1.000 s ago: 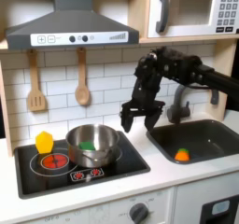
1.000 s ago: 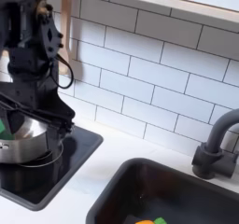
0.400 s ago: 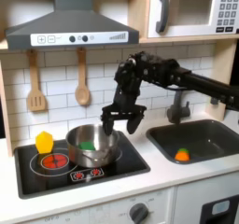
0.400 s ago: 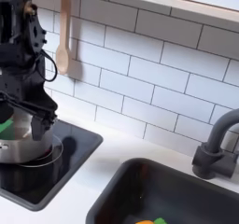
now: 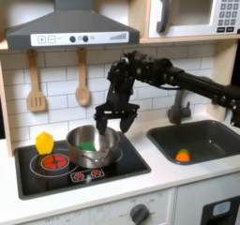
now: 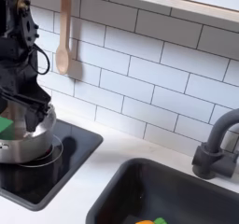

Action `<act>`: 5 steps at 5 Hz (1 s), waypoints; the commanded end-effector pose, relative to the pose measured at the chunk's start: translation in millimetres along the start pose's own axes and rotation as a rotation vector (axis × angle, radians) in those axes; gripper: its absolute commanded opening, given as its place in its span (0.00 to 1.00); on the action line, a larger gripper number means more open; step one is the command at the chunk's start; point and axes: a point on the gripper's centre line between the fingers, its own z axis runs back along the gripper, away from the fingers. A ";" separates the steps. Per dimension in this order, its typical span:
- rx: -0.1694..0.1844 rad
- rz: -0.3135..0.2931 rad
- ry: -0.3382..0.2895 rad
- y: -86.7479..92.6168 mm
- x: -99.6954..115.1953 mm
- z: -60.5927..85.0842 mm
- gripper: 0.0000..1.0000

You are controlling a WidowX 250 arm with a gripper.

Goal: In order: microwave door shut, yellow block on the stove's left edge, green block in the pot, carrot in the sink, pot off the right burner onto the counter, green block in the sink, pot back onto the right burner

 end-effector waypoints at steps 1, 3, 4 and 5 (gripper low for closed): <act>-0.003 0.000 0.012 2.8 6.8 -7.2 1.00; 0.002 -0.033 0.008 3.1 16.2 -14.9 1.00; -0.001 -0.022 0.017 5.3 18.3 -20.5 1.00; -0.009 -0.027 0.020 3.9 21.0 -25.1 1.00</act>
